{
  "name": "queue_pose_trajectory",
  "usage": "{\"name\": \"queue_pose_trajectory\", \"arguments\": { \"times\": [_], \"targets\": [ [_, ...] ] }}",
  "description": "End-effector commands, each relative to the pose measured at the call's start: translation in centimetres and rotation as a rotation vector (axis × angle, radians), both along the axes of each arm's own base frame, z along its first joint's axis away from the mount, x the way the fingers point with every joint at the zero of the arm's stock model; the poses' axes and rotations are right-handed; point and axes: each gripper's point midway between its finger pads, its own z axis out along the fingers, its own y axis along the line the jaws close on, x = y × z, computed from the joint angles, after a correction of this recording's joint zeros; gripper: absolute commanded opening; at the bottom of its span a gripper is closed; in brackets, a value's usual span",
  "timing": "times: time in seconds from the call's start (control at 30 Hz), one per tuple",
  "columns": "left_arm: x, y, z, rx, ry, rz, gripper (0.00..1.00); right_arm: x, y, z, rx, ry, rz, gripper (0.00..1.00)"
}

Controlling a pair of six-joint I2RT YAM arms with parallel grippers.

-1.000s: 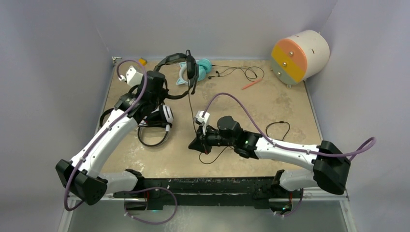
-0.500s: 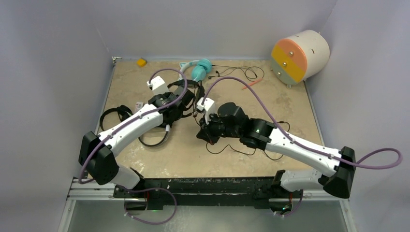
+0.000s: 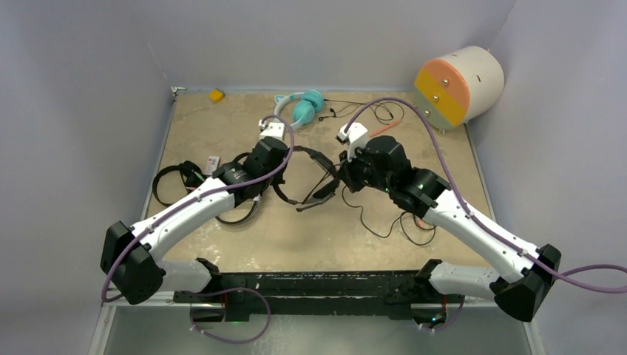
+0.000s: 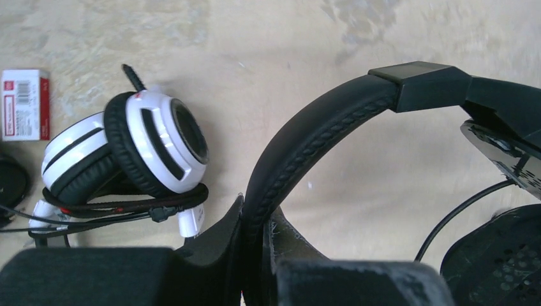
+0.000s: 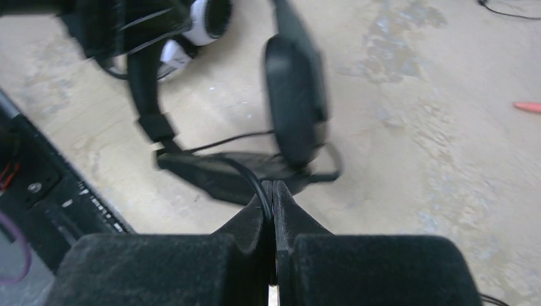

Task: Wrap the headphones
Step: Wrap the headphones cable around the headphones.

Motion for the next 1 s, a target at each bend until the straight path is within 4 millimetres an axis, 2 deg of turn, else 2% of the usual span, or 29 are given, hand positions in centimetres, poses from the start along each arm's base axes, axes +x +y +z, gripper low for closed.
{"name": "queue_pose_trajectory", "arguments": {
  "times": [0.0,0.17,0.3,0.4,0.57,0.73,0.83,0.9,0.97],
  "targets": [
    [-1.1,-2.4,2.1,0.025,-0.004,-0.251,0.0,2.6,-1.1,1.4,-0.016,-0.048,-0.051,0.02],
    [-2.3,-1.4,0.6,0.128,0.054,-0.309,0.0,4.8,-2.1,1.6,-0.073,-0.052,-0.102,0.04],
    [-3.7,-2.0,-0.7,0.166,0.118,-0.435,0.0,5.8,-2.0,1.1,-0.095,-0.035,-0.112,0.08],
    [-4.1,-2.1,-0.7,0.177,0.131,-0.477,0.0,6.8,-1.9,0.6,-0.121,-0.046,-0.108,0.08],
    [-5.7,-4.2,0.7,0.077,0.129,-0.61,0.0,8.2,-1.3,-0.3,-0.037,0.013,-0.08,0.09],
    [-7.0,-5.9,2.7,-0.04,0.121,-0.666,0.0,8.7,0.0,-2.0,0.109,0.096,-0.016,0.08],
    [-8.3,-7.3,4.7,-0.15,0.123,-0.714,0.0,9.0,0.8,-3.2,0.187,0.119,0.02,0.06],
    [-8.8,-7.7,6.3,-0.209,0.129,-0.7,0.0,9.0,0.9,-4.4,0.215,0.119,0.022,0.05],
    [-9.2,-8.0,8.0,-0.249,0.136,-0.705,0.0,9.1,1.0,-4.8,0.249,0.083,0.03,0.05]
  ]
}}
